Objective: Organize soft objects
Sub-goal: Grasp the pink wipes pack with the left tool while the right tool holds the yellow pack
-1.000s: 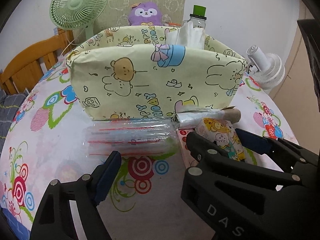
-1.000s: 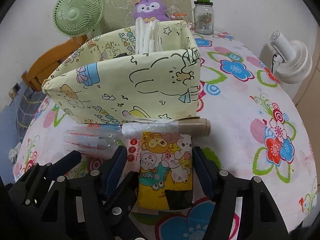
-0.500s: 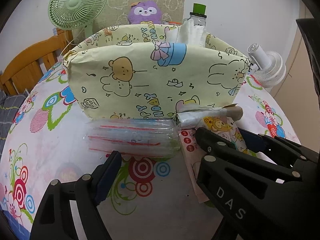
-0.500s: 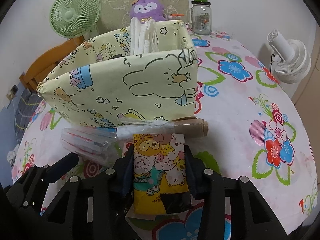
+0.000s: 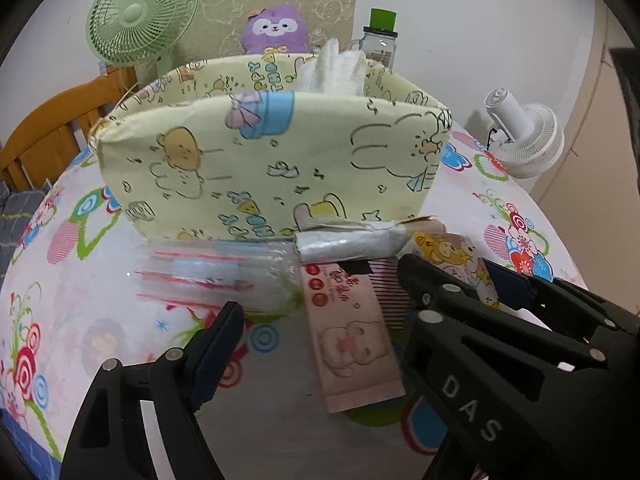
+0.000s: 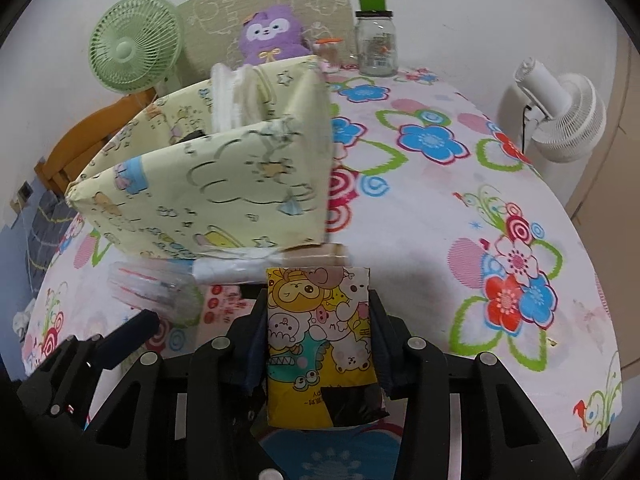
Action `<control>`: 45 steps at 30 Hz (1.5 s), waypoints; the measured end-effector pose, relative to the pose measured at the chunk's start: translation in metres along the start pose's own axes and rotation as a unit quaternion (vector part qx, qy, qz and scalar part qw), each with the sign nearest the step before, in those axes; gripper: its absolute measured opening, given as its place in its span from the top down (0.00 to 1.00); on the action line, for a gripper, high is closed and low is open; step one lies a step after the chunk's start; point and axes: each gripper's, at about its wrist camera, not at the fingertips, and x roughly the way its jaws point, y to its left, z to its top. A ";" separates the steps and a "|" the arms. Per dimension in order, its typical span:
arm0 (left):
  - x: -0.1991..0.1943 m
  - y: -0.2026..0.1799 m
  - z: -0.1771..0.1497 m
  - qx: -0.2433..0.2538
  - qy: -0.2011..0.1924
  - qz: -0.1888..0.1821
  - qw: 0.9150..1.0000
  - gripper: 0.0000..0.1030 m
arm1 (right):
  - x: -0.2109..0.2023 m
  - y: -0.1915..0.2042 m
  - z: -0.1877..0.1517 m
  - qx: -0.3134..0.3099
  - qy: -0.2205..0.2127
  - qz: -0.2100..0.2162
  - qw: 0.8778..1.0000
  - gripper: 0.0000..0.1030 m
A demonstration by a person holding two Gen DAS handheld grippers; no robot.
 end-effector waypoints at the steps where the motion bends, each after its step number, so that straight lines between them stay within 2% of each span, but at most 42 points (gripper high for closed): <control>1: 0.001 -0.002 0.000 -0.003 0.002 0.001 1.000 0.22 | 0.000 -0.002 0.000 0.001 0.000 0.001 1.000 0.54; 7: 0.007 -0.013 -0.001 -0.001 0.009 0.008 1.000 0.22 | -0.002 -0.016 -0.001 0.008 -0.003 0.002 1.000 0.54; 12: 0.010 -0.021 -0.002 0.009 0.010 0.022 1.000 0.27 | 0.000 -0.024 -0.003 0.015 -0.001 0.004 1.000 0.54; 13: 0.010 -0.021 -0.002 0.010 0.009 0.024 1.000 0.32 | 0.000 -0.024 -0.003 0.016 0.000 0.005 1.000 0.54; 20: 0.011 -0.022 -0.001 0.013 0.004 0.033 0.999 0.45 | 0.002 -0.025 -0.003 0.015 0.001 0.004 1.000 0.54; 22: 0.009 -0.023 -0.002 0.015 0.004 0.032 0.999 0.57 | 0.003 -0.025 -0.002 0.016 0.002 0.004 1.000 0.54; 25: 0.008 -0.023 -0.002 0.017 0.004 0.027 0.999 0.61 | 0.003 -0.025 -0.002 0.016 0.002 0.003 1.000 0.54; 35: 0.001 -0.018 -0.006 0.012 0.010 0.022 1.000 0.63 | -0.001 -0.018 -0.006 0.008 0.003 0.003 1.000 0.54; 45: -0.020 -0.007 -0.011 0.003 -0.009 0.018 1.000 0.63 | -0.018 0.000 -0.009 -0.007 -0.011 0.007 1.000 0.54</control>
